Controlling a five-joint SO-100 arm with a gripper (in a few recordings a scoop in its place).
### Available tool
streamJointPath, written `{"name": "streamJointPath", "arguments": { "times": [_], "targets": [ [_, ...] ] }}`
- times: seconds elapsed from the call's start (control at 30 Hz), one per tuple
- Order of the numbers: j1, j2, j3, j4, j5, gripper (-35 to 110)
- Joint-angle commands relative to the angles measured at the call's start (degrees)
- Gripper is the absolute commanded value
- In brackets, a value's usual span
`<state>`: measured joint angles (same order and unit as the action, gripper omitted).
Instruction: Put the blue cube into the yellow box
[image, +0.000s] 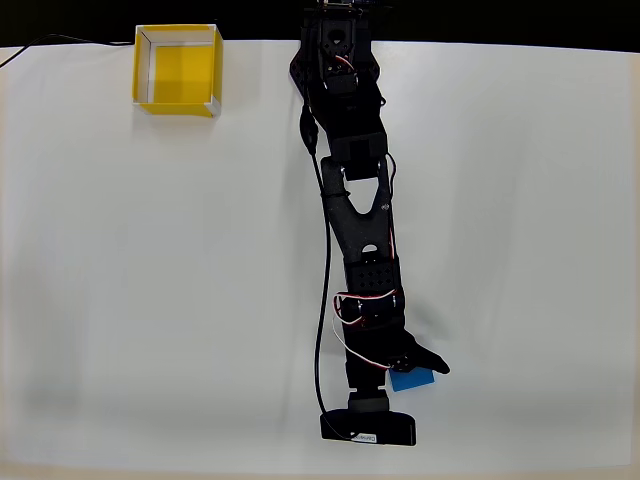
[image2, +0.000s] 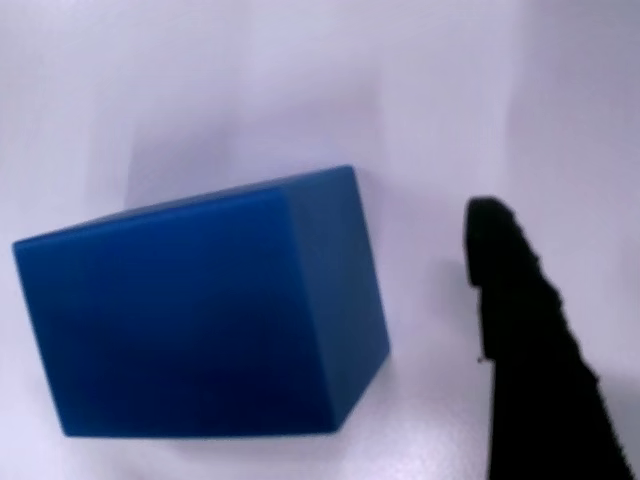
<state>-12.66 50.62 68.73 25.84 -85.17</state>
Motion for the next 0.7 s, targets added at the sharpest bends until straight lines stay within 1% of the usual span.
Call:
{"name": "streamJointPath", "arguments": {
  "times": [0.0,0.33,0.67],
  "targets": [
    [-1.7,3.6,-7.5,-1.4,0.0,61],
    [-3.1,0.5,-9.1,-1.7,0.1,58],
    [-4.1,-0.4,-9.2,-0.8,-0.8,49]
  ]
}}
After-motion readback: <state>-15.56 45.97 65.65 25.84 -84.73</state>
